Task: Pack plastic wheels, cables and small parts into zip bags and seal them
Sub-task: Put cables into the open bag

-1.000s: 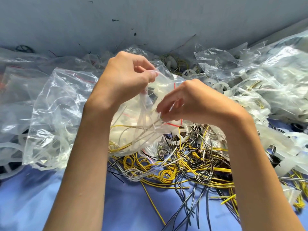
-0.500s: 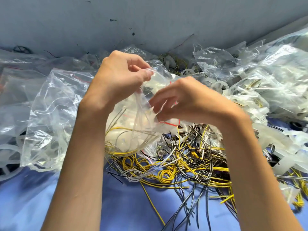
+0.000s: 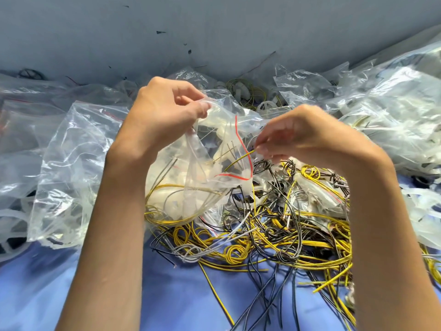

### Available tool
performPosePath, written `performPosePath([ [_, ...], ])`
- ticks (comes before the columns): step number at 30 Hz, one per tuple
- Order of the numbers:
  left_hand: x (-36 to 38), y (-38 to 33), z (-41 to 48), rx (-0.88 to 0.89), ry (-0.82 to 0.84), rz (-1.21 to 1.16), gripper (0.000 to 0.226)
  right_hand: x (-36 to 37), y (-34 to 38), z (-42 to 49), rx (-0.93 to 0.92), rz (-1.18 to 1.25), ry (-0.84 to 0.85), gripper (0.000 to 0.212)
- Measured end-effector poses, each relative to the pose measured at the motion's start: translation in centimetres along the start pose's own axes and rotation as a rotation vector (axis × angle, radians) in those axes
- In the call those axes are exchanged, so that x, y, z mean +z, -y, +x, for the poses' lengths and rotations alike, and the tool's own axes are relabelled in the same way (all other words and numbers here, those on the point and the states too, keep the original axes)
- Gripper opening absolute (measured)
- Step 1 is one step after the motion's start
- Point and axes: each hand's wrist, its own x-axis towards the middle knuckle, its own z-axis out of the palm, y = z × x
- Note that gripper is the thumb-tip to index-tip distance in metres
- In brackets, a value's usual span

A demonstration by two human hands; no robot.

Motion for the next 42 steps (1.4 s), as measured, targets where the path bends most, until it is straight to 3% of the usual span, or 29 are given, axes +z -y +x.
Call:
performPosePath([
  [4, 0.5, -0.2, -0.1, 0.003, 0.029, 0.006, 0.006, 0.4, 0.9, 0.5, -0.091, 0.303, -0.115, 0.003],
  [8, 1.4, -0.8, -0.2, 0.015, 0.047, 0.047, 0.007, 2.5, 2.8, 1.3, -0.144, 0.422, -0.154, 0.009],
  [17, 1.1, -0.8, -0.2, 0.037, -0.037, 0.072, 0.007, 6.5, 4.8, 3.0, -0.104, 0.190, -0.439, 0.021],
  [20, 1.1, -1.0, -0.2, 0.054, -0.063, 0.070, 0.006, 6.6, 4.8, 2.8, -0.164, 0.057, -0.376, 0.026],
  [22, 1.0, -1.1, -0.3, 0.061, -0.064, 0.069, 0.006, 6.9, 4.5, 2.9, -0.188, -0.080, -0.226, 0.017],
  [25, 1.0, -1.7, -0.5, 0.095, -0.045, 0.078, 0.011, 7.9, 4.3, 3.1, -0.151, -0.248, -0.035, 0.021],
  [29, 1.5, -2.1, -0.8, 0.123, -0.021, 0.119, 0.015, 8.4, 4.4, 2.9, -0.023, -0.234, 0.028, 0.021],
  [31, 1.8, -1.9, -0.7, 0.108, -0.012, 0.127, 0.015, 8.1, 4.2, 2.9, -0.004, -0.117, 0.139, 0.023],
  [33, 2.1, -1.5, -0.5, 0.089, -0.021, 0.141, 0.011, 7.0, 4.3, 2.6, -0.049, 0.036, 0.203, 0.012],
  [36, 1.9, -0.8, -0.2, 0.066, -0.074, 0.187, 0.007, 5.1, 4.1, 2.1, -0.086, 0.199, 0.130, 0.013],
  [38, 1.4, -0.3, -0.1, 0.051, -0.104, 0.225, 0.005, 3.8, 3.5, 1.9, -0.035, 0.292, -0.031, 0.019],
  [40, 0.9, 0.2, 0.1, 0.028, -0.127, 0.253, 0.004, 2.7, 2.7, 1.9, 0.029, 0.231, -0.211, 0.018],
  [42, 0.4, 0.5, 0.2, 0.012, -0.149, 0.275, 0.006, 1.6, 1.9, 1.6, 0.092, 0.122, -0.183, 0.022],
])
